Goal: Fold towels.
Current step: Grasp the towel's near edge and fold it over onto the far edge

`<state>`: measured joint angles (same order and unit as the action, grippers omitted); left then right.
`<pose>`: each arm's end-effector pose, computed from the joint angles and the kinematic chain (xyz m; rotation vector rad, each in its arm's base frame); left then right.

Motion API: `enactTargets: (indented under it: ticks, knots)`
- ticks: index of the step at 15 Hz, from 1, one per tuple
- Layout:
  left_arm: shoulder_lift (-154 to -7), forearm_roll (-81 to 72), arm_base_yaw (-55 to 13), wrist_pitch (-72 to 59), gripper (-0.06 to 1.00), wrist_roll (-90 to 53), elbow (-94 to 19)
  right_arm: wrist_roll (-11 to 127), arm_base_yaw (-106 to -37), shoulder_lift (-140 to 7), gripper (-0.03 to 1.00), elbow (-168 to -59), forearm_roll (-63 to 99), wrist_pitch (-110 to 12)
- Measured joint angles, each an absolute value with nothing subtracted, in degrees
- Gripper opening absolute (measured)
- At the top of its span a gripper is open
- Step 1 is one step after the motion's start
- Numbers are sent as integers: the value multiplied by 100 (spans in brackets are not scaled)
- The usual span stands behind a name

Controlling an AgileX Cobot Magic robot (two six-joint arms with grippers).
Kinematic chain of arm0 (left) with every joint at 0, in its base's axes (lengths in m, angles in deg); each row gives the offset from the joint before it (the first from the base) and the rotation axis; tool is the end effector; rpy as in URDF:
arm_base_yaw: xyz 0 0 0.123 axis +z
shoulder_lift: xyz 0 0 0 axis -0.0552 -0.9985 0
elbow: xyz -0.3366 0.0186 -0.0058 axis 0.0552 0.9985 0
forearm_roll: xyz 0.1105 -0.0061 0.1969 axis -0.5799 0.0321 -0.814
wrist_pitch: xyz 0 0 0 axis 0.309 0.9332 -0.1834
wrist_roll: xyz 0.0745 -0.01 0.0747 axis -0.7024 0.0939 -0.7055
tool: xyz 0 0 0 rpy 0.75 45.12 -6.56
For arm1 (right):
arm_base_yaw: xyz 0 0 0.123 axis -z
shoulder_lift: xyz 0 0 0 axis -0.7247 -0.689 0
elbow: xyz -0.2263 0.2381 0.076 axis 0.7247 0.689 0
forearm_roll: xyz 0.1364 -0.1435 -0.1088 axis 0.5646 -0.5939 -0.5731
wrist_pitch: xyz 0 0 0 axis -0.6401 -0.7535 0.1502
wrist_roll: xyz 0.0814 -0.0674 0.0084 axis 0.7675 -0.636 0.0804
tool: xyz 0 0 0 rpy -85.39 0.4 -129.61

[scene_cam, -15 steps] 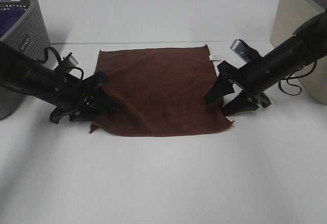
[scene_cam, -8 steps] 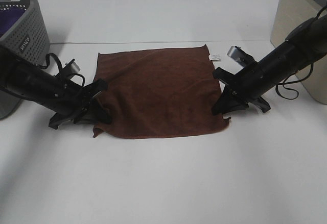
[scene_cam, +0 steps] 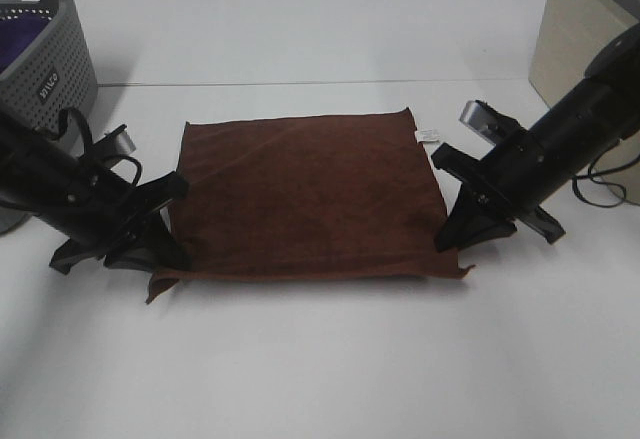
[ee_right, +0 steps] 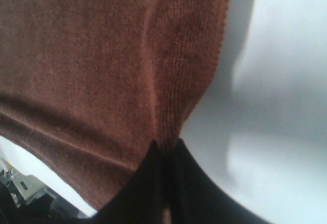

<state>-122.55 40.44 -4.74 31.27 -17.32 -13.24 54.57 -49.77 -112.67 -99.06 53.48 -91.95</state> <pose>0.3304 -0.1064 0.1549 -0.1769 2.9449 -0.9517 0.3571 0.0777 0.1550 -0.0166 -2.9608 -0.8557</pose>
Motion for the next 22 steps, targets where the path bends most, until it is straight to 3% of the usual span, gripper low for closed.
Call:
enactTargets:
  ticks: [3,6,11,17,22]
  knots:
    - [-11842,4033,-503,3190,1,-1675,-608,5457,-4977,-10894,0,-8892,5474,-9034]
    - [-11682,4027,-520,3231,1,-1612,-459,5446,-4983,-10671,0,-8577,5525,-8908]
    - [-11699,3895,-520,2875,1,-1371,-1862,5005,-4983,-10814,0,-10381,5617,-8862]
    - [-12656,3236,-520,2881,1,-546,-3988,5388,-4977,-12075,0,-12931,5376,-9338]
    - [-13533,3139,-514,2726,1,-380,-4882,5858,-4977,-12980,0,-13888,4832,-9361]
